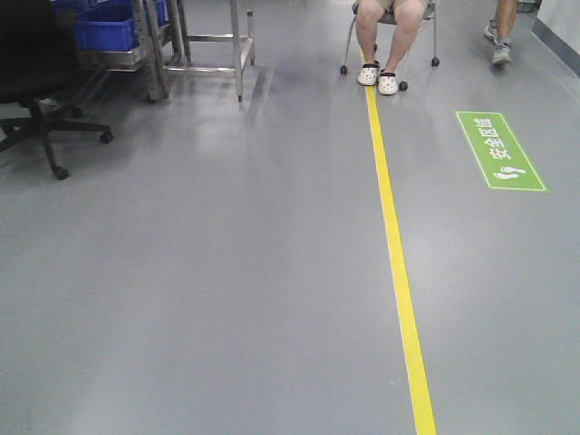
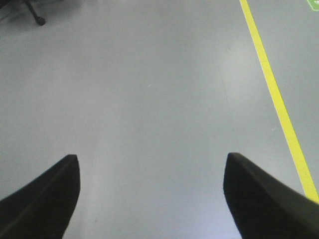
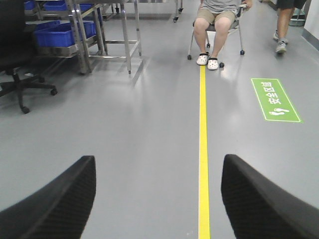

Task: Move and align brake pads A on conveyor
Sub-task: 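Drive the base away from the conveyor along the yellow floor line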

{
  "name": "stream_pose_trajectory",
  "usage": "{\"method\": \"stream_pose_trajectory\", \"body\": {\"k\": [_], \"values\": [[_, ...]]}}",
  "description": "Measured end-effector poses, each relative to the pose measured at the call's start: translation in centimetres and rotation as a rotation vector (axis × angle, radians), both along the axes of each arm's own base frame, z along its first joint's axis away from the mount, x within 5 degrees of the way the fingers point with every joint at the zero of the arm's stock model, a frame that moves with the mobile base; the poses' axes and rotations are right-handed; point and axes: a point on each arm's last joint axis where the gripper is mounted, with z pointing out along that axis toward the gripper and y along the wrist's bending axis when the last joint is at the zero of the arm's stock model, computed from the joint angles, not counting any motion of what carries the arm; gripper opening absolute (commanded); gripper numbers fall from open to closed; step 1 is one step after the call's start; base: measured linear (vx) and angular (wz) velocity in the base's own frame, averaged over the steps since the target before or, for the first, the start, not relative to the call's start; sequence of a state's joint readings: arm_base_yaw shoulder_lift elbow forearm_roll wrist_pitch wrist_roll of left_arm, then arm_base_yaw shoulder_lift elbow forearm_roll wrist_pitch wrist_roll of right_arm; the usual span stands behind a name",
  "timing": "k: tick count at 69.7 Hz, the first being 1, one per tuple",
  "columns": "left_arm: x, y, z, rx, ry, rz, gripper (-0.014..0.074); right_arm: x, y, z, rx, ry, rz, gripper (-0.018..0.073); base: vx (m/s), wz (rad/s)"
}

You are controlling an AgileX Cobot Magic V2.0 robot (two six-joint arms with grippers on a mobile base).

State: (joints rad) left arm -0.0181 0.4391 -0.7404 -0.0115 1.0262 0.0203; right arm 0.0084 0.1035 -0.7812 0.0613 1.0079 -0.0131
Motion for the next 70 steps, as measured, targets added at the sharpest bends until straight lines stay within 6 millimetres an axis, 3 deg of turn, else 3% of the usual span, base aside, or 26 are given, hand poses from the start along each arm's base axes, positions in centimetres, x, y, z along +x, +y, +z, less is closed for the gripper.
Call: {"method": "stream_pose_trajectory", "body": {"k": [35,70], "values": [[-0.04,0.0,-0.05,0.0,0.007,0.0,0.0545,0.0,0.0,0.0,0.0,0.0,0.0,0.0498,0.6,-0.13],[-0.04,0.0,-0.05,0.0,0.007,0.0,0.0545,0.0,0.0,0.0,0.0,0.0,0.0,0.0498,0.8,-0.12]]}}
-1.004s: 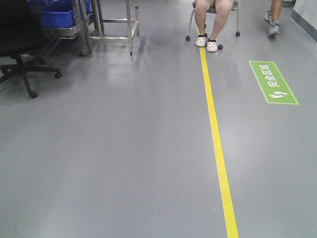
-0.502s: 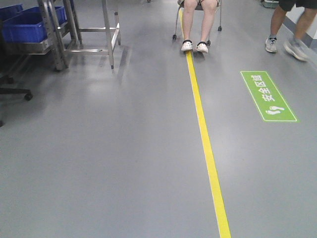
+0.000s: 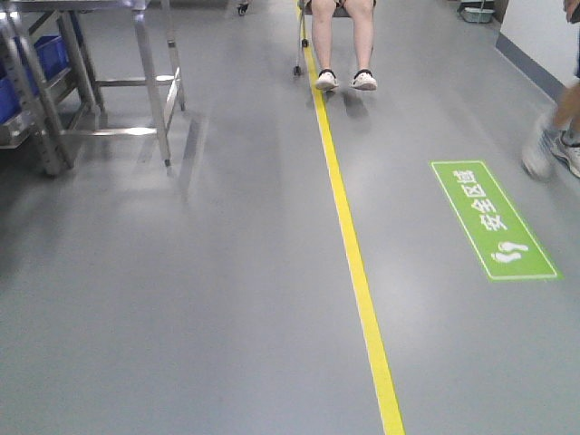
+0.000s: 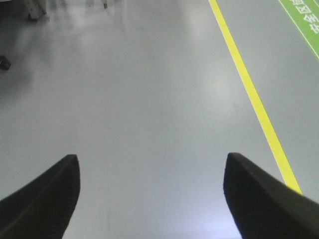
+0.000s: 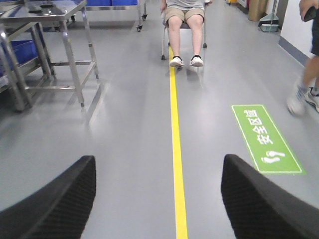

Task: Move and align brake pads A on conveyor
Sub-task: 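Drive the base away from the conveyor along the yellow floor line, then drive the base up to the steel table with two brake pads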

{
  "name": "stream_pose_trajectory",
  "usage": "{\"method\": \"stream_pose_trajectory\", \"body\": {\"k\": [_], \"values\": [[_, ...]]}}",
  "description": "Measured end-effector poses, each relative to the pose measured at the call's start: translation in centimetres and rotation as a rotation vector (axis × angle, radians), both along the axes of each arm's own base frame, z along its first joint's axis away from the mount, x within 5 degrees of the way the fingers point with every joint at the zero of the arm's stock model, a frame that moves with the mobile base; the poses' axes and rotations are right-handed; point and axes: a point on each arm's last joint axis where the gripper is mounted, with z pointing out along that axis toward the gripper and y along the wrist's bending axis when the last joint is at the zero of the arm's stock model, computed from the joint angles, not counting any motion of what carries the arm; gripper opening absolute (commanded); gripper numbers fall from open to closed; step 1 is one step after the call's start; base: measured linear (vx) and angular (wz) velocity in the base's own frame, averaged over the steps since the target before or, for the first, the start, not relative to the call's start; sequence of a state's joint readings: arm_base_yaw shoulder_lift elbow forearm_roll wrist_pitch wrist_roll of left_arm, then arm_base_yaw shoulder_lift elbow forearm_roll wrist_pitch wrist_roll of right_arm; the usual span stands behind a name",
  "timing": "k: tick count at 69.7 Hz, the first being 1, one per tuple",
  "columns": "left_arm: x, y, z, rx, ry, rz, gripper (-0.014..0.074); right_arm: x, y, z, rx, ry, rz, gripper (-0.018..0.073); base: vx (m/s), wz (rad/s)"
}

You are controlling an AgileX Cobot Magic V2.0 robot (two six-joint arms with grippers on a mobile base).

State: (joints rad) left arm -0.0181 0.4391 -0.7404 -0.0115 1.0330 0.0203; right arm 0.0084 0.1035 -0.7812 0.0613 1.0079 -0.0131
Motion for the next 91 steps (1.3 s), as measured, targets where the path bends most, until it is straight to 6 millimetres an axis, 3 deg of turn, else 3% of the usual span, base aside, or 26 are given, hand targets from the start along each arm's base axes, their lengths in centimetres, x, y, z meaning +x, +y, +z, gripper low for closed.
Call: {"method": "stream_pose_trajectory", "body": {"k": [91], "values": [[0.0,-0.01,0.0,-0.001,0.0,0.0,0.0545,0.0,0.0,0.0,0.0,0.0,0.0,0.0498,0.8,-0.08]]}}
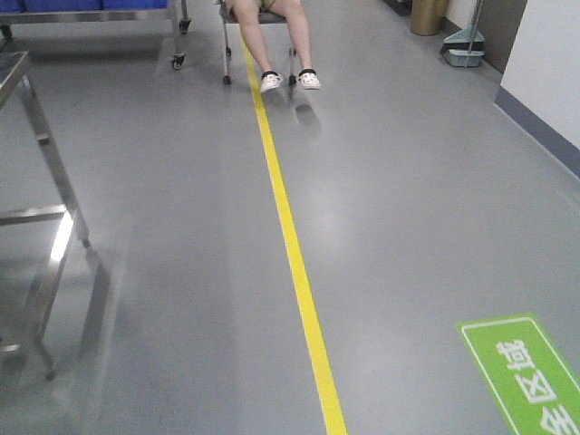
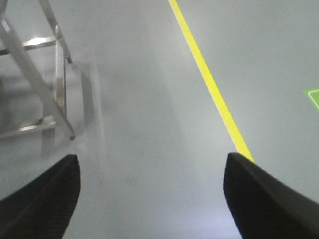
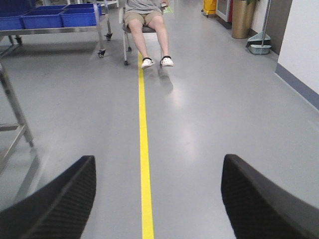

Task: Move and align brake pads A on conveyor
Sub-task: 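Drive the base up to the steel table with two brake pads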

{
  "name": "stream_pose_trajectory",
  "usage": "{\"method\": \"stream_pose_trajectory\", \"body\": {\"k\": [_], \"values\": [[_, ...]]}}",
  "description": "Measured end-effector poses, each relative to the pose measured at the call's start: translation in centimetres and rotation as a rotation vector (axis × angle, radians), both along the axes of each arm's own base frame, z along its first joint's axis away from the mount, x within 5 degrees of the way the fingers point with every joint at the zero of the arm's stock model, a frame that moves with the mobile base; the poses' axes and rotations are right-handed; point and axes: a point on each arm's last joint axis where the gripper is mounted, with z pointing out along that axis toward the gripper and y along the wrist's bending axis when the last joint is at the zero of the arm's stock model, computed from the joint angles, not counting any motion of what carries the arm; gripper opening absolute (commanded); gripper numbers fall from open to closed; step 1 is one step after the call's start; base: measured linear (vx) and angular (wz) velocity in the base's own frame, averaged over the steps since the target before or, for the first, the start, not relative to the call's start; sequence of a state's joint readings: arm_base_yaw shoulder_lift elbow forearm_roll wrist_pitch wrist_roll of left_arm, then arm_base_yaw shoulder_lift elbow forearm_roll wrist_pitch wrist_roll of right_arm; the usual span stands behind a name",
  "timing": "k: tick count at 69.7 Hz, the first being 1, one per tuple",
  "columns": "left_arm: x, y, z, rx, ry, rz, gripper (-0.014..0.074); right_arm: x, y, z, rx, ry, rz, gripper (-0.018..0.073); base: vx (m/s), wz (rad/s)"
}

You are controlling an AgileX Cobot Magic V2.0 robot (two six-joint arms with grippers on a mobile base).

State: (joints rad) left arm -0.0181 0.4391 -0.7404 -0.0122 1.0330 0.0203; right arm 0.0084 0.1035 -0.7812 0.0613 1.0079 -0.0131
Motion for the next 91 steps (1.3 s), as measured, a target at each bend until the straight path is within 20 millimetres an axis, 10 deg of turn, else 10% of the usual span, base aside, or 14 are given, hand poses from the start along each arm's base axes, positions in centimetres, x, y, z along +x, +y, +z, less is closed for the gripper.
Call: {"method": "stream_pose_trajectory", "body": {"k": [91], "values": [[0.0,0.0,0.0,0.0,0.0,0.0,0.0545,0.0,0.0,0.0,0.0,0.0,0.0,0.0498,0.67,0.03]]}}
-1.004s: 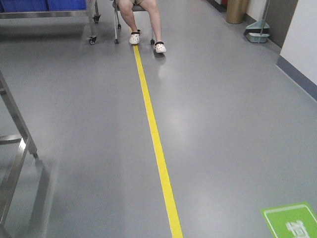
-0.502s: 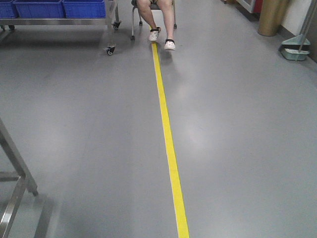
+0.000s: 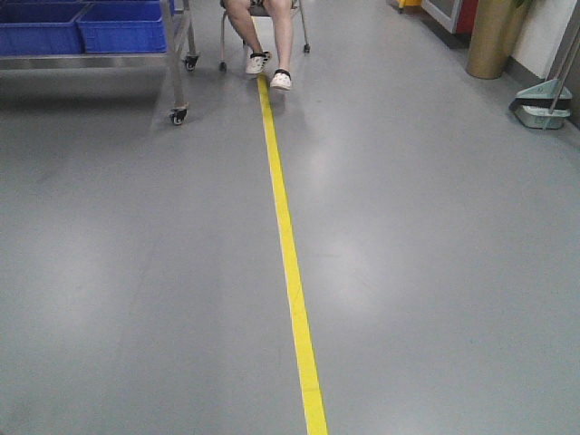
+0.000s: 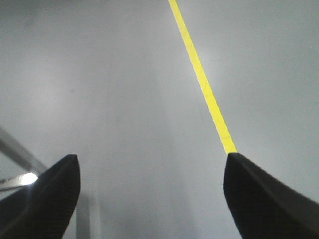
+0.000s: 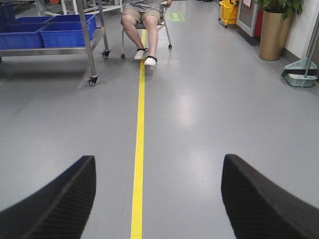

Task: Move and align brake pads A on conveyor
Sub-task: 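Drive the base up to the steel table with two brake pads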

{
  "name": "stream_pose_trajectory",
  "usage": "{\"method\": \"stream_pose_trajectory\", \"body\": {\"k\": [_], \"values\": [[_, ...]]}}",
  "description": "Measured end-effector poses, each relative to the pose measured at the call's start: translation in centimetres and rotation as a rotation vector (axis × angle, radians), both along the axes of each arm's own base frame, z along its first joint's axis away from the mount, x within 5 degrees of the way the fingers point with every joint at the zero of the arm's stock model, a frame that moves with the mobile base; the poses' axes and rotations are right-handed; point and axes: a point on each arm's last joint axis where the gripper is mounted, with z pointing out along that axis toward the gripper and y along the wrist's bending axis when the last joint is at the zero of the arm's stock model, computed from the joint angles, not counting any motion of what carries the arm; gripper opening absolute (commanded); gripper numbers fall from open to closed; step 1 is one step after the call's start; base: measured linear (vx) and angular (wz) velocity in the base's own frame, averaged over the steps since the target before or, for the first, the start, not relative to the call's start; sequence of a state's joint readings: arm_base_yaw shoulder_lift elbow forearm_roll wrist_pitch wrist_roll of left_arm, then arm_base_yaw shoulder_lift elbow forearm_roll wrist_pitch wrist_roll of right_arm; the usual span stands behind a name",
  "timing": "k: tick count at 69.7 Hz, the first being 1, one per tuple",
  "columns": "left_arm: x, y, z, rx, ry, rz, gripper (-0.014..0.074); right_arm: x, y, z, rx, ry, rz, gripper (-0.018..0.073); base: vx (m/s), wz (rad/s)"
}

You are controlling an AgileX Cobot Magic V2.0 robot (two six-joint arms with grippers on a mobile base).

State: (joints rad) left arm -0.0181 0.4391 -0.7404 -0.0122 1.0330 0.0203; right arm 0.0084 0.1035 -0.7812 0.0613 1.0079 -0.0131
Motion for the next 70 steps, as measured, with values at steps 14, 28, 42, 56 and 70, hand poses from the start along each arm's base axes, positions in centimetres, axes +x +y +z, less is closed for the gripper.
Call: {"method": "stream_pose_trajectory", "body": {"k": [14,28,42,56,70], "values": [[0.0,0.0,0.0,0.0,0.0,0.0,0.0545,0.0,0.0,0.0,0.0,0.0,0.0,0.0498,0.54,-0.03],[0.0,-0.02,0.01,-0.002,-0.001,-0.001,0.0545,0.0,0.0,0.0,0.0,0.0,0.0,0.0498,0.48,0.21],[0.0,-0.02,0.01,-0.002,-0.001,-0.001,0.0545,0.0,-0.01,0.0,-0.001,0.0,-0.001,0.0498,0.43,0.5],[0.0,-0.02,0.01,-0.003,-0.001,-0.001,0.0545,0.0,-0.03,0.0,-0.003,0.0,-0.002,0.0498,0.38,0.8],[0.0,-0.02,0.01,-0.003,-0.001,-0.001,0.0545,0.0,-0.03,0.0,-0.003,0.0,-0.002,0.0498,0.31,0.93]]}}
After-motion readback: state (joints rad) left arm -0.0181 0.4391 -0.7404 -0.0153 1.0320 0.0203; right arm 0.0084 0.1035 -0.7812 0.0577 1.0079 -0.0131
